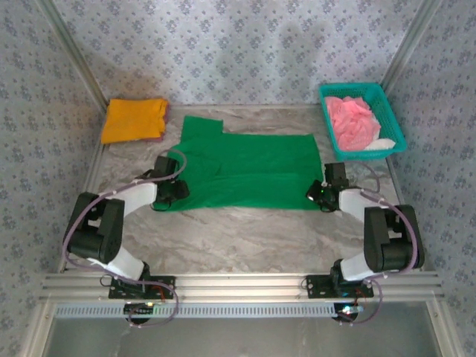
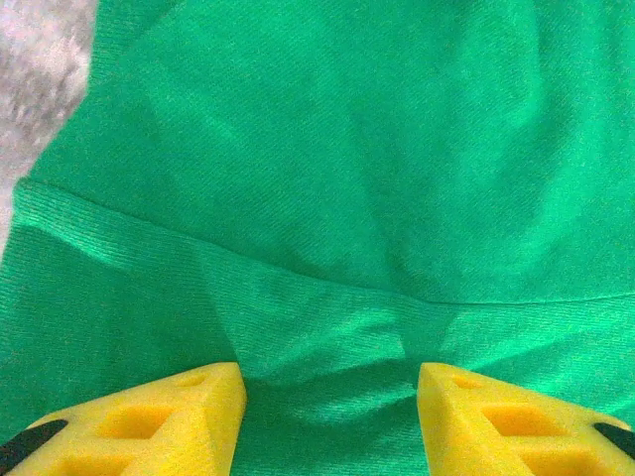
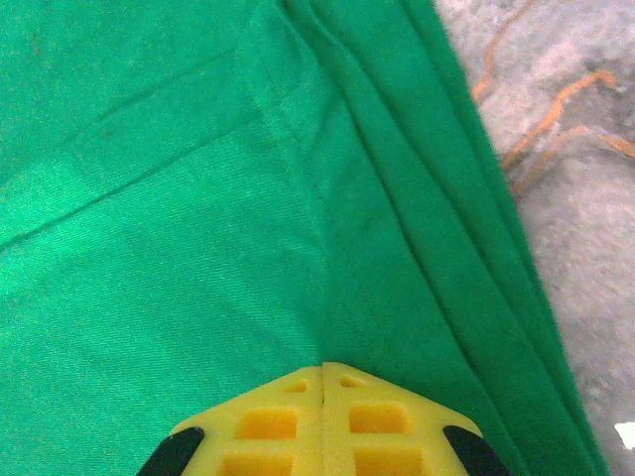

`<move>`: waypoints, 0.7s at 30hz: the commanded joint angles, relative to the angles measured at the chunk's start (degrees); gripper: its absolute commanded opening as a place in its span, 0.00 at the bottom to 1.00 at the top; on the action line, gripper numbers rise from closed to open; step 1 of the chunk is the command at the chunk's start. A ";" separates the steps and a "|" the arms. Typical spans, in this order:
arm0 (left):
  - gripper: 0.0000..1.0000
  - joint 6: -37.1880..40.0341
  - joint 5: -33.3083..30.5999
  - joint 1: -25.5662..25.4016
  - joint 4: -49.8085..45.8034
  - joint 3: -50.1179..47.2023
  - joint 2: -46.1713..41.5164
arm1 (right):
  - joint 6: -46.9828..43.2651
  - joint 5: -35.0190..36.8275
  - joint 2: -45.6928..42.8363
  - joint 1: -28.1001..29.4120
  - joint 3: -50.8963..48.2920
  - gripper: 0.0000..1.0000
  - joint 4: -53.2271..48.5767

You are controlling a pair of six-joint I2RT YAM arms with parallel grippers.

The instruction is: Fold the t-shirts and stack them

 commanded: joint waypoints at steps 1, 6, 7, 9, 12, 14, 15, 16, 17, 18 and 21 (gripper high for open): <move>0.51 -1.80 1.20 1.21 -6.23 -3.04 -1.39 | 1.25 -0.40 -4.74 -1.11 -0.97 0.00 -7.05; 0.53 -4.12 3.54 2.81 -9.32 -2.30 -5.43 | 0.30 -1.90 -9.47 -3.55 2.36 0.00 -10.23; 0.54 -4.13 3.35 2.85 -9.07 -2.29 -5.85 | 0.08 -2.21 -9.51 -3.72 4.17 0.07 -10.99; 0.54 -3.50 2.98 2.81 -9.58 -1.45 -5.56 | -1.07 -4.36 -7.41 -3.96 8.68 0.19 -12.36; 0.54 -3.34 3.28 2.81 -8.75 -1.19 -5.11 | -2.79 -6.30 -1.61 -3.70 16.33 0.20 -15.33; 0.54 -3.17 3.74 2.81 -8.14 -1.21 -4.93 | -4.32 -6.31 2.52 -3.24 20.14 0.27 -16.60; 0.54 -3.01 3.72 2.81 -8.04 -1.11 -4.84 | -5.23 -5.65 4.70 -3.06 21.91 0.31 -17.42; 0.55 -2.91 3.69 2.81 -7.87 -1.11 -4.79 | -5.68 -5.11 6.34 -3.09 23.32 0.33 -18.22; 0.55 -2.77 3.53 2.81 -7.83 -1.04 -4.64 | -6.25 -4.89 8.57 -3.09 24.75 0.35 -18.76; 0.55 -2.73 3.43 2.81 -7.92 -0.86 -4.54 | -6.76 -4.68 10.56 -3.05 26.21 0.38 -19.12; 0.56 -2.33 3.60 2.81 -7.75 -0.67 -4.01 | -8.28 -5.40 16.52 -2.96 30.68 0.41 -21.81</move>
